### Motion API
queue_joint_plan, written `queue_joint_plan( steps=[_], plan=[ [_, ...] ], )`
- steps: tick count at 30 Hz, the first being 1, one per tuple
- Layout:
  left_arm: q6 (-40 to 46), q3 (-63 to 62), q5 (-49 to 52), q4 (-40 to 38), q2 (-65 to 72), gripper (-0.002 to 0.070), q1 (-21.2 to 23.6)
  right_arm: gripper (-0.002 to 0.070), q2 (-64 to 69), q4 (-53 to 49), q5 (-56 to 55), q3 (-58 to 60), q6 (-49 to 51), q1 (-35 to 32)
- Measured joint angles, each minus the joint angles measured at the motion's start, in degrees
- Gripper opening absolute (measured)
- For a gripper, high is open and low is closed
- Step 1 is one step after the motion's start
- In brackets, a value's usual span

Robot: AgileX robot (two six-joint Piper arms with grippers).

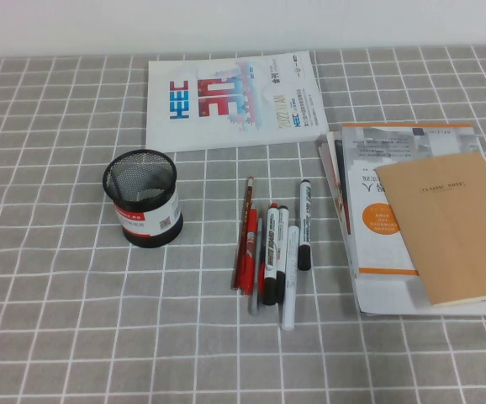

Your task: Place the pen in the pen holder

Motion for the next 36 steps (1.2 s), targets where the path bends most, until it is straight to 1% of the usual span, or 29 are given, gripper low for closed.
queue_joint_plan(
  steps=[2,4,7,11,14,17,19,24,26,30,36],
  plan=[
    [0.0,0.0,0.0,0.0,0.0,-0.0005,0.0,-0.0015,7.86,-7.63,8.75,-7.57,0.91,0.0],
    [0.0,0.0,0.0,0.0,0.0,-0.0005,0.0,-0.0015,14.14,-12.25,14.93,-13.78,1.21,0.0],
    [0.0,0.0,0.0,0.0,0.0,-0.0005,0.0,-0.0015,22.1,-15.91,21.81,-22.0,1.62,0.0],
    [0.0,0.0,0.0,0.0,0.0,-0.0005,0.0,-0.0015,30.09,-20.41,26.49,-29.16,3.22,0.15],
    [0.0,0.0,0.0,0.0,0.0,-0.0005,0.0,-0.0015,34.79,-22.1,27.19,-31.8,5.17,2.28],
    [0.0,0.0,0.0,0.0,0.0,-0.0005,0.0,-0.0015,38.65,-23.84,27.19,-34.42,8.52,7.54],
    [0.0,0.0,0.0,0.0,0.0,-0.0005,0.0,-0.0015,41.62,-27.62,27.28,-36.7,11.79,12.46],
    [0.0,0.0,0.0,0.0,0.0,-0.0005,0.0,-0.0015,50.02,-45.49,30.09,-42.81,27.47,28.36],
    [0.0,0.0,0.0,0.0,0.0,-0.0005,0.0,-0.0015,54.25,-51.55,31.98,-45.84,31.97,33.1],
    [0.0,0.0,0.0,0.0,0.0,-0.0005,0.0,-0.0015,63.29,-56.91,32.42,-52.76,34.8,38.46],
    [0.0,0.0,0.0,0.0,0.0,-0.0005,0.0,-0.0015,74.67,-57.38,32.42,-60.8,35.3,45.12]
  ],
)
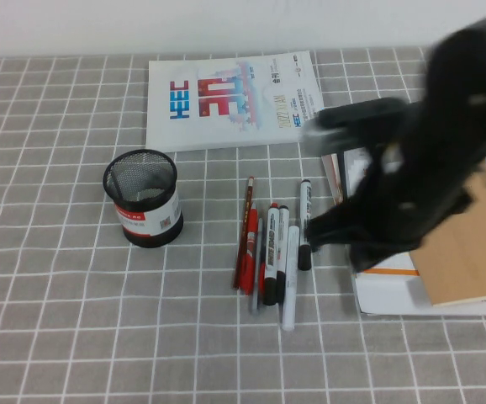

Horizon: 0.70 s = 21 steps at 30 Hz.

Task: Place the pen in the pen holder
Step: Pick up the pen on the table

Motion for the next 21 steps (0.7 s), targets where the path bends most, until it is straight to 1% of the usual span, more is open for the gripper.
queue_joint_plan(
  steps=[6,11,13,16,21],
  plan=[
    [0.0,0.0,0.0,0.0,0.0,-0.0005,0.0,-0.0015,10.54,-0.25,-0.1,-6.69,0.54,3.36],
    [0.0,0.0,0.0,0.0,0.0,-0.0005,0.0,-0.0002,17.19,-2.72,-0.1,-12.82,6.15,3.92],
    [0.0,0.0,0.0,0.0,0.0,-0.0005,0.0,0.0024,19.22,-4.62,-0.1,-15.16,7.33,3.92],
    [0.0,0.0,0.0,0.0,0.0,-0.0005,0.0,0.0092,21.58,-8.18,-0.21,-17.92,8.35,3.92],
    [0.0,0.0,0.0,0.0,0.0,-0.0005,0.0,0.0241,25.54,-11.28,-0.31,-21.48,9.6,3.31]
  ],
)
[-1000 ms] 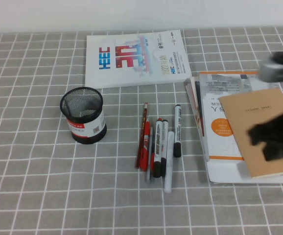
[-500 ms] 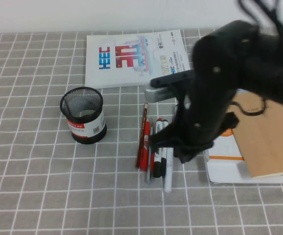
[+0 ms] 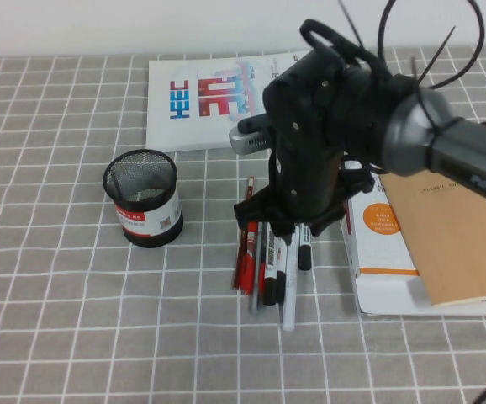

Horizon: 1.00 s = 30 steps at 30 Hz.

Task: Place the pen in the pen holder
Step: Pick up the pen on the table

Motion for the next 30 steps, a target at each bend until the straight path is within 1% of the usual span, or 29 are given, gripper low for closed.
queue_joint_plan(
  steps=[2,5,12,18,22,30],
  plan=[
    [0.0,0.0,0.0,0.0,0.0,-0.0005,0.0,0.0266,1.72,0.69,0.0,-1.14,0.55,-0.84],
    [0.0,0.0,0.0,0.0,0.0,-0.0005,0.0,0.0281,4.12,1.77,0.0,-2.45,0.95,-2.5],
    [0.0,0.0,0.0,0.0,0.0,-0.0005,0.0,0.0285,8.4,3.35,-0.11,-5.98,1.26,-6.22],
    [0.0,0.0,0.0,0.0,0.0,-0.0005,0.0,0.0284,10.43,4.22,-0.11,-7.05,1.26,-7.98],
    [0.0,0.0,0.0,0.0,0.0,-0.0005,0.0,0.0274,12.1,5.71,-0.24,-7.62,1.26,-8.24],
    [0.0,0.0,0.0,0.0,0.0,-0.0005,0.0,0.0228,14.12,8.5,-2.29,-8.06,1.26,-8.28]
  ],
)
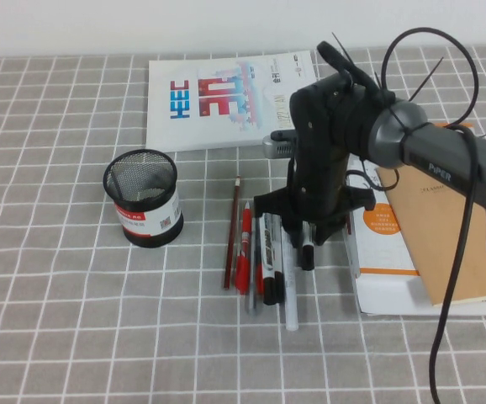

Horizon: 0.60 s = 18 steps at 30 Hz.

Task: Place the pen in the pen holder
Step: Pick up the pen on the table, then place the pen onto the pen holder

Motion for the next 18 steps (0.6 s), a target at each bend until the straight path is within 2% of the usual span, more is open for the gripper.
queue_joint_plan(
  steps=[2,5,13,18],
  plan=[
    [0.0,0.0,0.0,0.0,0.0,-0.0005,0.0,0.0193,0.09,0.0,0.0,0.0,-0.54,0.0],
    [0.0,0.0,0.0,0.0,0.0,-0.0005,0.0,0.0094,0.09,0.0,0.0,-0.29,-0.92,0.0],
    [0.0,0.0,0.0,0.0,0.0,-0.0005,0.0,0.0099,-5.78,-1.58,-8.35,0.57,-0.81,1.35],
    [0.0,0.0,0.0,0.0,0.0,-0.0005,0.0,0.0099,-17.58,-4.67,-26.75,12.63,3.26,5.83]
  ],
)
